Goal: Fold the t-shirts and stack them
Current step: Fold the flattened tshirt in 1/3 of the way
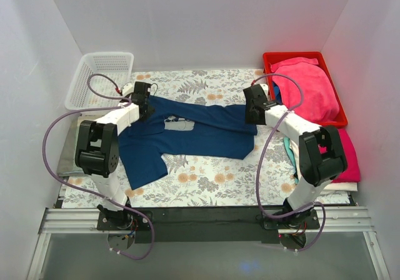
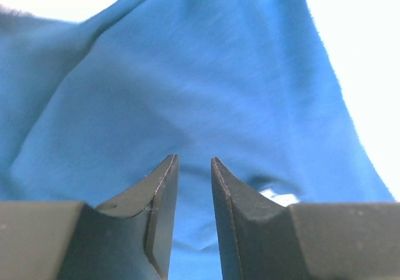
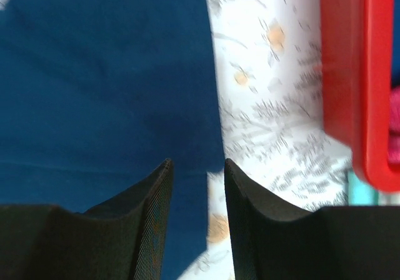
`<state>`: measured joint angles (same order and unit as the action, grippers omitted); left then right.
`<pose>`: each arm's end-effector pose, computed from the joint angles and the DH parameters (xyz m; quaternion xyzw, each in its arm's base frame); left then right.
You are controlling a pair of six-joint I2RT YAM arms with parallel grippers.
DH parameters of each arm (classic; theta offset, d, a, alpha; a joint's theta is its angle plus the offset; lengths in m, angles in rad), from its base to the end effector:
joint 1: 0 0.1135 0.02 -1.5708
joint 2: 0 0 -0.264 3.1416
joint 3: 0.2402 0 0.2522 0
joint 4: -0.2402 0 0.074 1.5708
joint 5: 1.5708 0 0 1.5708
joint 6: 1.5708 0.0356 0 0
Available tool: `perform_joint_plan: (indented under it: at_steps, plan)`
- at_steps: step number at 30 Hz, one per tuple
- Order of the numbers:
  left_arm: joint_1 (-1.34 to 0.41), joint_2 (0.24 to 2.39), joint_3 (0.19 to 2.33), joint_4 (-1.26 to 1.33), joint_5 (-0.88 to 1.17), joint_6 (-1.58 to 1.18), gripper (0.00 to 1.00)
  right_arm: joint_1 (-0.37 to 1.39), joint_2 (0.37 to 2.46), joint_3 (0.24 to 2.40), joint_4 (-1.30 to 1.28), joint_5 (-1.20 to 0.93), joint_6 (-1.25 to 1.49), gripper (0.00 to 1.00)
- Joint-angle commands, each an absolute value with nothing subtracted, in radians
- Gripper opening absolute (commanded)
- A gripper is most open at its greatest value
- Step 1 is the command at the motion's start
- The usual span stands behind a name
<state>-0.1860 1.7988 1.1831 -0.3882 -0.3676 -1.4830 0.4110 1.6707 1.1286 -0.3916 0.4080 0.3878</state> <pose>0.3678 -0.0562 0.1877 -0.6109 0.7214 -0.0859 0.3147 0.3270 0.1271 0.2154 0.0527 0.9307 -0.0580 0.3574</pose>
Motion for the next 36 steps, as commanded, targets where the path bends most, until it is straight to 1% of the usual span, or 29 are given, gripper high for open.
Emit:
perform_joint_plan:
  at_steps: [1,6,10,14,19,23,24,26,30,33,36]
  plan:
    - [-0.192,1.842,1.298,-0.353,-0.360,-1.436,0.27,0.416,1.768,1.259,-0.361,0.371,0.365,0.45]
    - [-0.190,2.011,1.488,-0.376,-0.365,-1.420,0.30,0.414,1.920,1.412,-0.337,0.319,0.347,0.44]
    - [-0.187,2.202,1.652,-0.492,-0.428,-1.451,0.32,0.403,2.060,1.504,-0.336,0.304,0.342,0.43]
    - [-0.175,2.324,1.787,-0.606,-0.471,-1.506,0.33,0.371,2.143,1.577,-0.344,0.298,0.341,0.43]
    - [-0.156,2.385,1.883,-0.657,-0.469,-1.554,0.33,0.293,2.255,1.705,-0.396,0.241,0.336,0.42]
    - [-0.149,2.440,1.991,-0.666,-0.434,-1.546,0.33,0.247,2.362,1.879,-0.471,0.212,0.313,0.42]
    - [-0.149,2.463,2.015,-0.667,-0.417,-1.542,0.33,0.232,2.384,1.957,-0.482,0.195,0.305,0.42]
    - [-0.149,2.483,2.069,-0.654,-0.384,-1.511,0.33,0.219,2.443,2.034,-0.505,0.186,0.281,0.42]
    - [-0.149,2.507,2.091,-0.566,-0.279,-1.436,0.33,0.195,2.529,2.205,-0.506,0.158,0.224,0.43]
    - [-0.149,2.513,2.098,-0.508,-0.213,-1.387,0.33,0.190,2.548,2.256,-0.486,0.155,0.178,0.44]
    - [-0.149,2.505,2.109,-0.479,-0.196,-1.358,0.33,0.189,2.516,2.278,-0.448,0.143,0.150,0.45]
